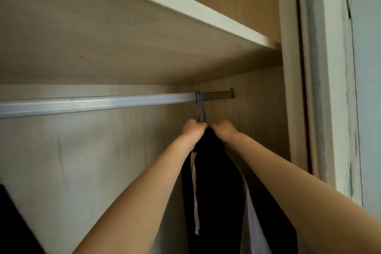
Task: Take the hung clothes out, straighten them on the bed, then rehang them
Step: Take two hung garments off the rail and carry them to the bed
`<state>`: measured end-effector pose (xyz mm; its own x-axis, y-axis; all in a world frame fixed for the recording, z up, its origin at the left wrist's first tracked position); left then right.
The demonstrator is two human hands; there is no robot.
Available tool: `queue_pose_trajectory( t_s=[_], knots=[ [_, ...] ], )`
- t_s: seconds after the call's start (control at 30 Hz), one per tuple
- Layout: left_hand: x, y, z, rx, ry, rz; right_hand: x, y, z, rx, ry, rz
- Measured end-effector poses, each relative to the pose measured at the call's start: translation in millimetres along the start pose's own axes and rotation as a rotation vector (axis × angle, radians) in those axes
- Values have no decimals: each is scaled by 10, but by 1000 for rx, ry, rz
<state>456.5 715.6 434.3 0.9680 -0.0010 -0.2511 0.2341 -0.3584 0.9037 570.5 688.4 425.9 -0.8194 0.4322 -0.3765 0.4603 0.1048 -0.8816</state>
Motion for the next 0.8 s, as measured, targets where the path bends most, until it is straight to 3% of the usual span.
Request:
queue_pose_trajectory(
  t_s=[0.17, 0.27, 0.43, 0.6, 0.8],
  knots=[
    [117, -94, -139, -16, -9, 54, 124, -16, -116, 5, -63, 145],
    [72, -96, -151, 37, 18, 71, 68, -53, -190, -62, 6, 148],
    [-67, 131, -153, 187, -12, 115, -130, -328, -192, -94, 132, -112],
    [-224, 288, 196, 364, -115, 58, -201, -287, 209, -167, 147, -138],
    [-465, -201, 817, 366, -198, 93, -259, 118, 1051, -166, 126, -204]
  ],
)
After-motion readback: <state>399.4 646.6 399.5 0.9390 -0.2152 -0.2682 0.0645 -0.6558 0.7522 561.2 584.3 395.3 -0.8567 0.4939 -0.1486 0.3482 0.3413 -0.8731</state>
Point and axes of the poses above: each hand's wrist, its own z-axis away from the middle knuckle, its own x-axis out of the palm, y = z × x, the point moved 5 cm from there along -z, towards the middle knuckle, and after that the axes turned 4 degrees about z, right-handed, at the moved point
